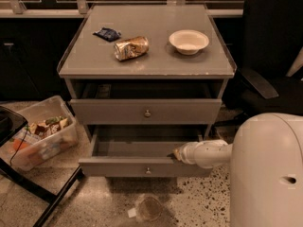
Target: Open middle drawer
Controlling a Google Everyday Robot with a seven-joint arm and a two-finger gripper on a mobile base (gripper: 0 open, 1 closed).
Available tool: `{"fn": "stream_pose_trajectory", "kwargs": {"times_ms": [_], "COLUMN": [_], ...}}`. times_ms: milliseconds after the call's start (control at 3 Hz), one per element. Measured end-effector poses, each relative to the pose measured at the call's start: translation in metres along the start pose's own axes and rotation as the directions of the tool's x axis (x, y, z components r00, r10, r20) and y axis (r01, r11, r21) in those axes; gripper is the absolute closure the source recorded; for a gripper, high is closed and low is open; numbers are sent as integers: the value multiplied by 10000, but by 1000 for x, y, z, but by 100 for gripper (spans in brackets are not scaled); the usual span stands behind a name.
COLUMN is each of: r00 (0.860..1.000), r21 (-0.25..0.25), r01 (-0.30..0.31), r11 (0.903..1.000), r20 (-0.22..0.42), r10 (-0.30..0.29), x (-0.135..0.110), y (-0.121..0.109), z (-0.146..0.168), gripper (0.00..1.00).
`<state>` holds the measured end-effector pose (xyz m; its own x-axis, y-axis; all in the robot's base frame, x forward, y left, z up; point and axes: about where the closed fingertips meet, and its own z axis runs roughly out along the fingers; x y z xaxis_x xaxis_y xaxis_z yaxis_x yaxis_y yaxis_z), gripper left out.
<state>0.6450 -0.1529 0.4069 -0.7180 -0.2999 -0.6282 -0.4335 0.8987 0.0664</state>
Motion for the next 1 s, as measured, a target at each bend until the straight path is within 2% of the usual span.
{"fn": "stream_pose_trajectory", "kwargs": {"times_ms": [333,667,1000], "r00": [9943,9943,9785], "r21": [138,139,458], "r01": [1037,1039,2059], "r11": [9945,9945,9775], "r20": [-244,-243,-226], "r10": [-1033,-1035,-2050], "x": [22,16,10], "y": [-3,-2,3], "z": [-8,-12,-22], "gripper": [100,100,100]}}
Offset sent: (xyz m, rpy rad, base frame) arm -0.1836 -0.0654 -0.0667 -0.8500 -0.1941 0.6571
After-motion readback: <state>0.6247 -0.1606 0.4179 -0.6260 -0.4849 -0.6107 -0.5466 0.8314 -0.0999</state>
